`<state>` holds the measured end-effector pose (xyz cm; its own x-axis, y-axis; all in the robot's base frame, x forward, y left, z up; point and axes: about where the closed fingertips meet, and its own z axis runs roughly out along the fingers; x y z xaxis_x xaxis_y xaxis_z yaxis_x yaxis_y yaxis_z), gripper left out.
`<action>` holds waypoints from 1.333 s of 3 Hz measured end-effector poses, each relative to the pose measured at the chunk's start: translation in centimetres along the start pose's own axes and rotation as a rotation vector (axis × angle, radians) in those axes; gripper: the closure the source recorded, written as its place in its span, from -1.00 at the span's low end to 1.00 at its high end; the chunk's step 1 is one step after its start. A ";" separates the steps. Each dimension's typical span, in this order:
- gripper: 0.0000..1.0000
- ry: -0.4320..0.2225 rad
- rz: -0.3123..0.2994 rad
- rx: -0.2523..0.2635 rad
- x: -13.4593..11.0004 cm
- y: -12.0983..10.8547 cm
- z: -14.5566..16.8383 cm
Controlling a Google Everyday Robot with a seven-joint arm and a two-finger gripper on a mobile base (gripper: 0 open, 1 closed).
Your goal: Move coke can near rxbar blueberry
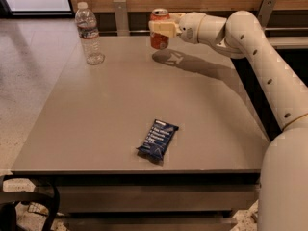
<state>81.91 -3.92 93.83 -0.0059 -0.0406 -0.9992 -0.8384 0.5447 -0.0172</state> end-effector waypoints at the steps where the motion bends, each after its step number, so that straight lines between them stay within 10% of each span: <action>1: 1.00 0.006 -0.042 0.048 -3.8 1.1 -4.2; 4: 1.00 0.058 -0.073 0.181 -7.6 7.4 -15.5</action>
Offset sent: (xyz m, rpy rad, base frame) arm -0.1008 -0.0759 0.0858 -0.0939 -0.0679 -0.1470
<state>67.30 -12.56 101.90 0.0158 -0.1309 -0.9913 -0.7262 0.6799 -0.1014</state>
